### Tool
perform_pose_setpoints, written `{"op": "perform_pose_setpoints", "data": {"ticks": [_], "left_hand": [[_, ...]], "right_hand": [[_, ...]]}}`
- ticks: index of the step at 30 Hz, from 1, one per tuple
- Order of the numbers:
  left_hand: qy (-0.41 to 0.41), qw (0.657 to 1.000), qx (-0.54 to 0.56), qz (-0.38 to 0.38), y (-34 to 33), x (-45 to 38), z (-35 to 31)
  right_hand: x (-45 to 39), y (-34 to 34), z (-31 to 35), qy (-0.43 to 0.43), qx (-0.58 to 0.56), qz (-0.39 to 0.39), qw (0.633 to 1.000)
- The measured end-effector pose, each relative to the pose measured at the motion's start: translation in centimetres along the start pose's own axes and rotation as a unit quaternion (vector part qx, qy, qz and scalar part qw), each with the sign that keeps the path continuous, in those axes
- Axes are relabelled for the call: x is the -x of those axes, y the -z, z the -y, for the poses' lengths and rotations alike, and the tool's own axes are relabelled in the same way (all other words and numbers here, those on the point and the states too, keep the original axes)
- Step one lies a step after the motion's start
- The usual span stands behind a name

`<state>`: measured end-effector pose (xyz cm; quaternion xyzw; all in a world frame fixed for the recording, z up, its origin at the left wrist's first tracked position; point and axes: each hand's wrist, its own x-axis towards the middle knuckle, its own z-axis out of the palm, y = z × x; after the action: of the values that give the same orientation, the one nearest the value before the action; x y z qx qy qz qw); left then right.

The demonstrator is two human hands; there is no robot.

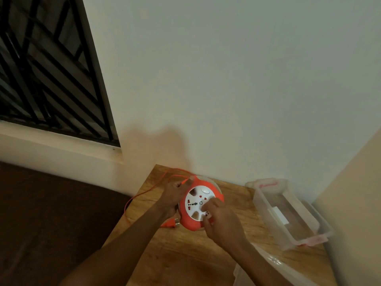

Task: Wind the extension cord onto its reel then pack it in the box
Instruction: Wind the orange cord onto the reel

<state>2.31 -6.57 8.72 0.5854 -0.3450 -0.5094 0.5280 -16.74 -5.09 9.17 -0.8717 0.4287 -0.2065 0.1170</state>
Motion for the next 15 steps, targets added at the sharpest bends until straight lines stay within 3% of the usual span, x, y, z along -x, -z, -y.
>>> {"op": "perform_pose_setpoints", "data": {"ticks": [3,7,10,15], "left_hand": [[0.013,0.999,-0.001,0.031,0.6,0.1,0.5],[0.037,0.997,-0.032,0.067,1.3,0.6,0.9],[0.058,0.994,-0.041,0.089,1.7,0.7,1.3],[0.075,0.991,-0.033,0.110,2.0,1.1,1.7]], "right_hand": [[-0.4,-0.2,-0.2,0.144,0.124,0.100,0.977],[-0.9,0.7,-0.2,0.268,0.214,0.166,0.925],[-1.0,1.2,0.4,0.311,0.257,0.178,0.898],[-0.5,0.7,1.6,0.305,0.310,0.198,0.878]]}}
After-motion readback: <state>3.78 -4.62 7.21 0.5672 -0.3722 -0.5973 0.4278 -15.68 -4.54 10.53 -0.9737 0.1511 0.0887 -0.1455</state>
